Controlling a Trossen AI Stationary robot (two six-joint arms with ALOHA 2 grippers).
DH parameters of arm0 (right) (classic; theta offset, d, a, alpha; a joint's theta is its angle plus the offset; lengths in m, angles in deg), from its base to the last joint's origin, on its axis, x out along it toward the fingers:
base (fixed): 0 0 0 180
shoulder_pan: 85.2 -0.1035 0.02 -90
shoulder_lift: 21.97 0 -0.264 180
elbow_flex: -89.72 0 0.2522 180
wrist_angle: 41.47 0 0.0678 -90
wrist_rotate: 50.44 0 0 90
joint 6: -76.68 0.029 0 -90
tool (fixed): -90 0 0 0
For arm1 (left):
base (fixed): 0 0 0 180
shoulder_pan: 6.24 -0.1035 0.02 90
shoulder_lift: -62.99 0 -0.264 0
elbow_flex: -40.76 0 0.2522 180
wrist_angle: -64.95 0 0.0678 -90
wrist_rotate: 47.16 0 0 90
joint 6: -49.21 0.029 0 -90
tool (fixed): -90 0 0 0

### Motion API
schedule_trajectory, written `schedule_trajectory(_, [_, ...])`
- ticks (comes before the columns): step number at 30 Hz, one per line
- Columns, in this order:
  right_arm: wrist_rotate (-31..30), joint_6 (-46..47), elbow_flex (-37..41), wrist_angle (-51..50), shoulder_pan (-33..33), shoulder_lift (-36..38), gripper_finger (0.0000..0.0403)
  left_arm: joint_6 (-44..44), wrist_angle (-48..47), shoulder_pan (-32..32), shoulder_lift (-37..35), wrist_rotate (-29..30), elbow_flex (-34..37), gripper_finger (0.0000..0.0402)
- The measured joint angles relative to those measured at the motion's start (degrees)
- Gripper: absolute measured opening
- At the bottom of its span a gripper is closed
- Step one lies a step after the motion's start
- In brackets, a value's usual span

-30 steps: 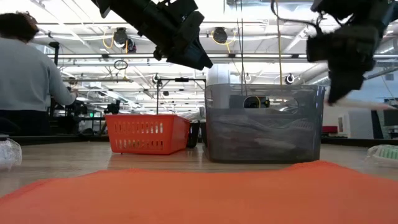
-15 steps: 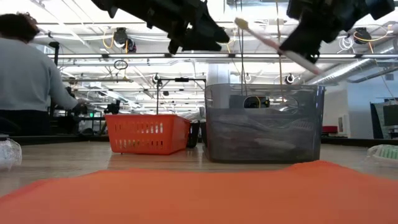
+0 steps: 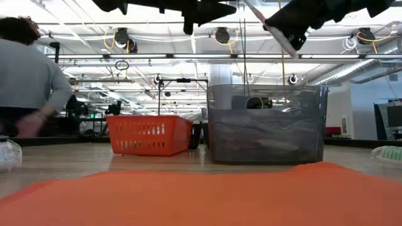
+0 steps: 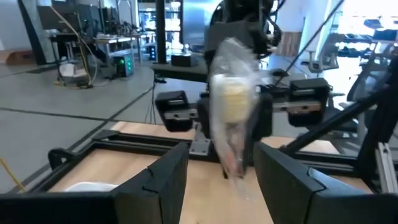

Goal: Pick & Place Toothbrushes
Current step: Put the orange toothbrush into the white bin

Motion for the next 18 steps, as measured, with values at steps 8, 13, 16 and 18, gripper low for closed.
schedule_trajectory(8, [-0.02,-1.9,-0.02,4.05,0.0,-3.3,0.0014,-1.36,2.55,-1.8,0.0,-2.85,0.0,0.0186])
schedule_trajectory(13, [0.03,-2.59,-0.02,6.56,0.21,-4.87,0.0014,-1.53,3.88,-2.16,0.02,-6.36,0.01,0.0186])
schedule_trajectory(16, [0.0,-3.33,-0.04,6.45,0.22,-4.94,0.0014,-1.57,3.76,-2.14,0.02,-6.39,0.0,0.0181])
schedule_trajectory(18, [-0.02,-3.55,-0.04,6.51,0.22,-4.93,0.0014,-1.58,3.77,-2.14,0.02,-6.39,0.01,0.0161])
